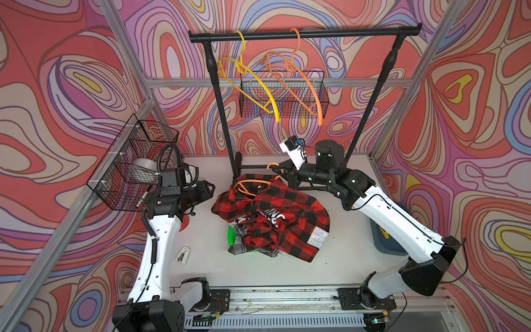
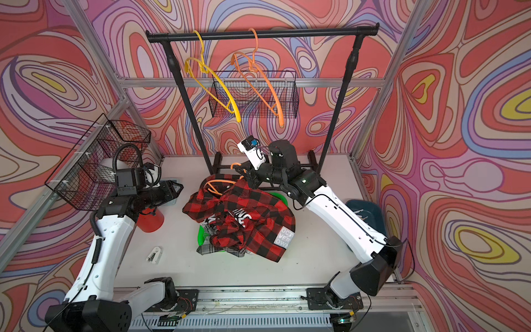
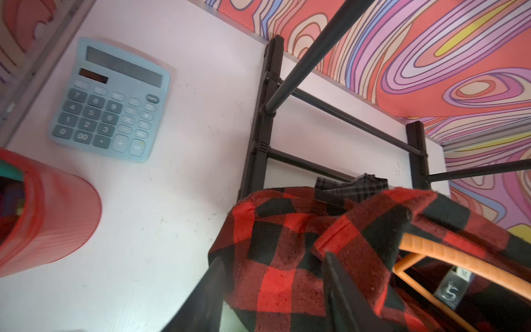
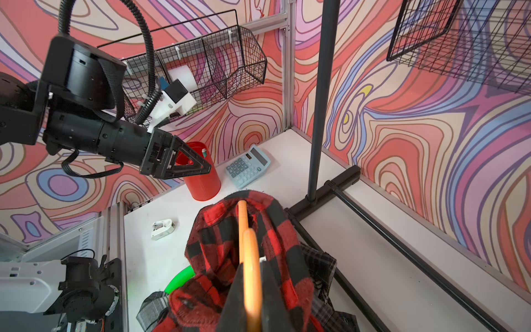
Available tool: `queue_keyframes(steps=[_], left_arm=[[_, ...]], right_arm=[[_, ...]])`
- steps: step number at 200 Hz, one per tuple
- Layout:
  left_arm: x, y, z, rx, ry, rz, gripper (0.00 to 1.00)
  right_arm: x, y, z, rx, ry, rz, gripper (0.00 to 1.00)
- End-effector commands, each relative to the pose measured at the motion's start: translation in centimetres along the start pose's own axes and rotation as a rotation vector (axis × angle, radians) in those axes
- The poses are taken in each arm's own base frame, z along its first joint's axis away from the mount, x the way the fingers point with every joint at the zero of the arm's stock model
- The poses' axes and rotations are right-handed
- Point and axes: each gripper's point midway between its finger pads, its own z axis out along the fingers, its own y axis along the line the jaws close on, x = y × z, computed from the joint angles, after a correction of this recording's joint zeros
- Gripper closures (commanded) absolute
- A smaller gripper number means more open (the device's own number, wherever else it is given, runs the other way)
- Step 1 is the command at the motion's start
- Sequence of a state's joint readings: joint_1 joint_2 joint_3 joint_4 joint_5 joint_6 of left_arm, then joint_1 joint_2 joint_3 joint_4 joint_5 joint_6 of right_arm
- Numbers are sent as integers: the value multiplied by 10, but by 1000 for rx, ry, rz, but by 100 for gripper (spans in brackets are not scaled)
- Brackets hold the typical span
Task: Remove the clothespins securing long-sleeve shirts to the hanger
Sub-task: Remove the long-sleeve shirt from the hanger.
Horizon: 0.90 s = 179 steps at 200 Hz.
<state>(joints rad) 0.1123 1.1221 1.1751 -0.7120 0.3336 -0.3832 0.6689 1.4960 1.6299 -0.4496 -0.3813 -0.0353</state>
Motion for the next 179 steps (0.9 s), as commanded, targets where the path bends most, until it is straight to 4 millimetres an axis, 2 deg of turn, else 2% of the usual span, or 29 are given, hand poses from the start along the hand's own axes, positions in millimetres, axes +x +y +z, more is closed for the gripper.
queue_keyframes(steps=[1, 27, 41, 56, 88, 138, 179], left_arm=[[-6, -32, -11, 177, -28, 1, 44], [-5, -60, -21, 286, 13, 25, 43], [4, -72, -23, 294, 36, 79, 42], [16, -77, -18, 259, 65, 133, 43], [36, -79, 1, 209, 130, 194, 48], [43, -63, 9, 97, 151, 249, 54], [51, -58, 27, 87, 179, 236, 58]], right_arm=[[-1, 0, -5, 12, -8, -4, 100], [2, -2, 1, 10, 1, -2, 100], [2, -2, 4, 2, 2, -1, 100], [1, -1, 7, -9, 1, 0, 100], [-4, 2, 10, -29, -8, -1, 100], [-5, 4, 8, -38, -15, 0, 100], [-7, 9, 6, -67, -29, 3, 100]])
